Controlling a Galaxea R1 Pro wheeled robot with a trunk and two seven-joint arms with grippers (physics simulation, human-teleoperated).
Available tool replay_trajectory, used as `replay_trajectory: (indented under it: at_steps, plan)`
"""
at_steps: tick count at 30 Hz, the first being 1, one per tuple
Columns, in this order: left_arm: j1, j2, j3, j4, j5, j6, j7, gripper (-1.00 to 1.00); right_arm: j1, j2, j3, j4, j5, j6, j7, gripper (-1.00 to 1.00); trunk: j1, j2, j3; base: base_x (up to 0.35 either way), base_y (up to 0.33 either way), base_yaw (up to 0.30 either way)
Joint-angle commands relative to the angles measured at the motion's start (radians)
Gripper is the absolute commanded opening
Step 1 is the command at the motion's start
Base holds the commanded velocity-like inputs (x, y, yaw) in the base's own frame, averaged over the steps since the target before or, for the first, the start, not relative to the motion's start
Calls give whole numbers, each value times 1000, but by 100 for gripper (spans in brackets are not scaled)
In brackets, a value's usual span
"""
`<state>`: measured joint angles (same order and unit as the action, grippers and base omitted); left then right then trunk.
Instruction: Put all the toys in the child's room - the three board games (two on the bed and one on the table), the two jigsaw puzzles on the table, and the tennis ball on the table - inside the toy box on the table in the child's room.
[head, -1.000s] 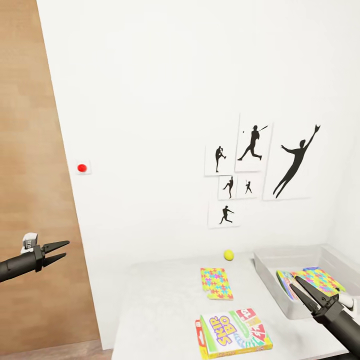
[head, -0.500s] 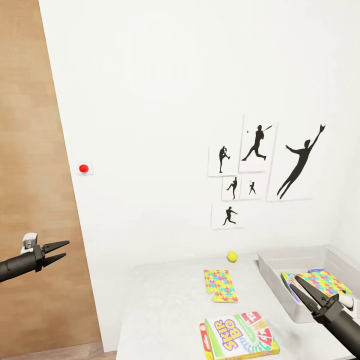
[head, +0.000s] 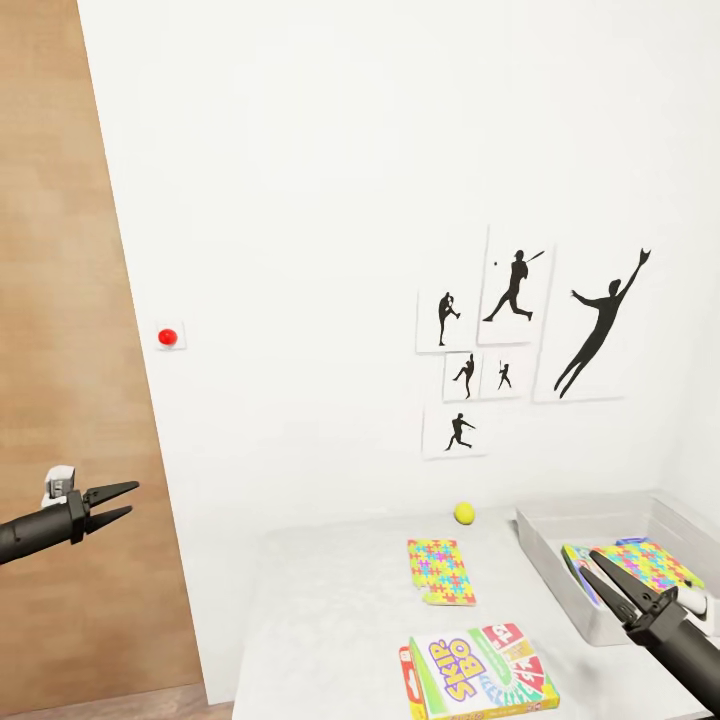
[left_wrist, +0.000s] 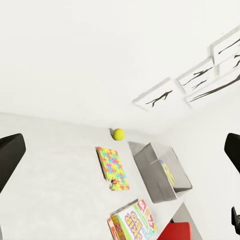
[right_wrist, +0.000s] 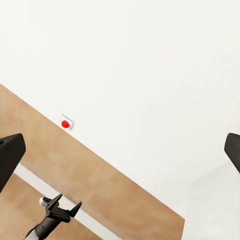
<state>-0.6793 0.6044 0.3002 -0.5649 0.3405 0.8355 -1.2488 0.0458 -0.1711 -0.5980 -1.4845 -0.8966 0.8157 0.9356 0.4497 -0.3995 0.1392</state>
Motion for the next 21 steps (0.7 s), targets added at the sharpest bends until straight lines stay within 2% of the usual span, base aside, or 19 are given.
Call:
replay_trajectory:
  at_steps: [1,7,12,17,18,19,21]
  plan:
    - [0,0,0,0,3,7,-1,100,0,0,0,-1,-3,5,-1,100,0,-1,0,0,0,0]
    - [0,-1,0,0,3,0,-1,100,0,1,1,-2,7,8,-26,100,0,-1,0,0,0,0]
    - [0,-1,0,0,3,-2,-2,100,-1,-1,29,-23,20,33,-102,100,0,-1,0,0,0,0]
    - [0,-1,0,0,3,-2,-1,100,-27,-8,79,-40,26,95,-233,100,0,-1,0,0,0,0]
    - [0,-1,0,0,3,-2,-1,100,-41,-9,87,-43,26,109,-264,100,0,-1,0,0,0,0]
    - [0,-1,0,0,3,-2,-2,100,-78,-9,100,-46,26,143,-329,100,0,-1,0,0,0,0]
    - [0,-1,0,0,3,-2,-2,100,-121,-8,112,-48,25,177,-396,100,0,-1,0,0,0,0]
